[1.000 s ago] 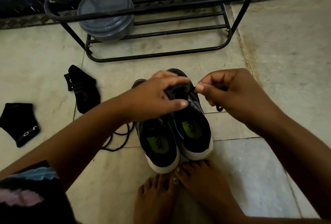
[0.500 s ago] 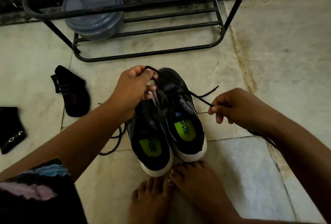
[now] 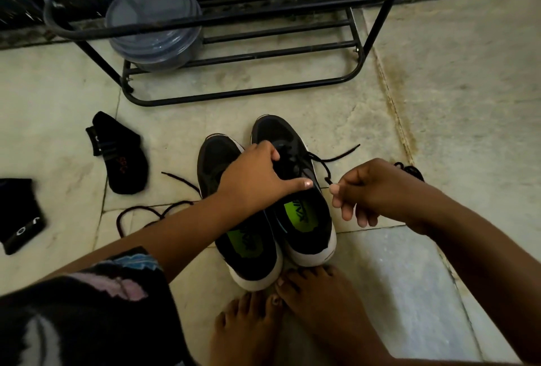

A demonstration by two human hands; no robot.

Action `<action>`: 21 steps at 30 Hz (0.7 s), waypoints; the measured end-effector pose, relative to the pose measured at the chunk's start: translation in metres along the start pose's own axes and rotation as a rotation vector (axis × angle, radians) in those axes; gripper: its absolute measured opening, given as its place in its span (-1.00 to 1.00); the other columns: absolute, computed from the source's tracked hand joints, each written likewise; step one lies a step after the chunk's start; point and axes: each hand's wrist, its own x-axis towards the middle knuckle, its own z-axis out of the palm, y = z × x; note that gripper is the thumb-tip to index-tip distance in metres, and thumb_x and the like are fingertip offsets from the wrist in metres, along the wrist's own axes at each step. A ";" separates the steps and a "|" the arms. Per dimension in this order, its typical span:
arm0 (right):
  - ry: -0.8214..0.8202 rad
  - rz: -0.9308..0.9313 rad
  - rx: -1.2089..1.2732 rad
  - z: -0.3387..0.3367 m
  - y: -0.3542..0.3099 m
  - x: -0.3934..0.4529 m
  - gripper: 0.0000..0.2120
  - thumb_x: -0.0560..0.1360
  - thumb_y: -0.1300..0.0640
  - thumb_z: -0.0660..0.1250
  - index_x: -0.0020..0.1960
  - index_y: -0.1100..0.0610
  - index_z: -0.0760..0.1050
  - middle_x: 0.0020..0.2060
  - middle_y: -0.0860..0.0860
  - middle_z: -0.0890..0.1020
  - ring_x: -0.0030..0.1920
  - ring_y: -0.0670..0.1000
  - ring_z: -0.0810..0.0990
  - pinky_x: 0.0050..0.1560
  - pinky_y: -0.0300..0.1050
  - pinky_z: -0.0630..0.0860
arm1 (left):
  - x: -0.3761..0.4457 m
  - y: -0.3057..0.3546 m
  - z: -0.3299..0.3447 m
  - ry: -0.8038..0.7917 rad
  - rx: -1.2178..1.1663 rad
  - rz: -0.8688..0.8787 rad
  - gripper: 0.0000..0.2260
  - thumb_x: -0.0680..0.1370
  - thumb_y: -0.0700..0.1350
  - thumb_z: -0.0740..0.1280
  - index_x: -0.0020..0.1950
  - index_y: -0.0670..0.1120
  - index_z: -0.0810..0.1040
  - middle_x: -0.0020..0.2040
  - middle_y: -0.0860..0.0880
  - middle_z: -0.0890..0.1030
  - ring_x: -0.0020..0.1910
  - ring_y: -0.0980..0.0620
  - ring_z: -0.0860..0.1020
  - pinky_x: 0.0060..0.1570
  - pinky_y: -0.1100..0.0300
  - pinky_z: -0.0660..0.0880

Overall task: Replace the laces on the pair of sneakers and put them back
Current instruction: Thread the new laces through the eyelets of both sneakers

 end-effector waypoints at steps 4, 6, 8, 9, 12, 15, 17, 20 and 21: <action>0.055 -0.022 0.106 -0.003 -0.001 0.001 -0.70 0.56 0.09 0.29 -0.21 0.28 0.59 -0.40 0.13 0.63 -0.45 0.04 0.51 -0.46 -0.23 0.43 | 0.000 -0.003 0.003 0.091 -0.029 0.143 -0.78 0.49 0.07 0.36 0.01 -0.04 0.52 -0.11 0.06 0.54 -0.17 0.12 0.51 -0.09 0.15 0.52; 0.084 -0.034 0.169 -0.004 0.000 0.001 -0.70 0.56 0.09 0.28 -0.20 0.29 0.59 -0.38 0.14 0.63 -0.43 0.04 0.53 -0.43 -0.20 0.45 | 0.000 -0.004 -0.002 0.058 -0.221 0.103 -0.86 0.55 -0.03 0.33 -0.03 -0.08 0.57 -0.16 0.02 0.62 -0.18 0.11 0.58 -0.12 0.18 0.55; 0.125 -0.045 0.232 -0.005 0.000 0.001 -0.72 0.56 0.10 0.28 -0.20 0.27 0.59 -0.37 0.14 0.63 -0.41 0.04 0.52 -0.40 -0.18 0.45 | -0.002 -0.004 -0.013 -0.045 -0.637 -0.081 -0.89 0.58 -0.07 0.29 -0.04 -0.08 0.55 -0.17 0.02 0.65 -0.12 0.10 0.61 -0.14 0.20 0.56; 0.153 -0.049 0.259 -0.005 0.001 0.002 -0.72 0.55 0.10 0.29 -0.20 0.27 0.60 -0.37 0.12 0.61 -0.41 0.03 0.49 -0.40 -0.17 0.43 | -0.003 -0.004 -0.020 -0.106 -0.877 -0.203 -0.89 0.59 -0.08 0.27 -0.06 -0.08 0.53 -0.22 0.03 0.65 -0.13 0.10 0.61 -0.14 0.19 0.57; 0.269 -0.053 0.331 -0.007 0.004 0.005 -0.73 0.53 0.08 0.32 -0.22 0.23 0.63 -0.50 0.00 0.39 -0.50 -0.07 0.25 -0.45 -0.19 0.23 | 0.001 -0.015 -0.043 -0.041 -1.075 -0.371 -0.83 0.61 -0.11 0.22 -0.17 -0.08 0.44 -0.42 0.01 0.46 -0.41 0.11 0.53 -0.34 0.21 0.53; 0.290 -0.072 0.472 -0.009 0.005 0.007 -0.74 0.53 0.06 0.30 -0.21 0.20 0.61 -0.52 -0.04 0.26 -0.54 -0.10 0.13 -0.52 -0.25 0.12 | 0.007 -0.034 -0.059 0.062 -0.560 -0.371 -0.83 0.60 -0.11 0.21 -0.16 -0.12 0.48 -0.36 -0.05 0.46 -0.48 0.07 0.40 -0.46 0.23 0.34; 0.236 -0.113 0.578 -0.009 0.004 0.009 -0.78 0.53 0.10 0.28 -0.17 0.20 0.60 -0.51 -0.02 0.35 -0.53 -0.09 0.20 -0.55 -0.27 0.21 | 0.009 -0.042 -0.064 -0.021 -0.173 -0.313 -0.80 0.57 -0.05 0.25 -0.08 -0.18 0.53 -0.21 -0.15 0.58 -0.33 -0.04 0.46 -0.31 0.18 0.38; 0.185 -0.159 0.600 -0.005 0.006 0.013 -0.87 0.53 0.24 0.27 -0.06 0.25 0.58 -0.40 0.06 0.55 -0.46 -0.05 0.43 -0.45 -0.23 0.44 | 0.005 -0.035 -0.070 -0.139 0.180 -0.269 -0.62 0.53 0.13 0.29 0.04 -0.20 0.56 -0.08 -0.18 0.61 -0.10 -0.12 0.55 -0.12 0.11 0.44; 0.180 -0.170 0.591 -0.004 0.008 0.015 -0.87 0.52 0.28 0.26 -0.03 0.26 0.58 -0.35 0.08 0.60 -0.42 -0.04 0.50 -0.40 -0.23 0.49 | 0.004 -0.029 -0.073 -0.076 0.296 -0.230 -0.57 0.53 0.17 0.27 0.12 -0.20 0.54 -0.01 -0.18 0.60 -0.01 -0.14 0.55 -0.06 0.09 0.44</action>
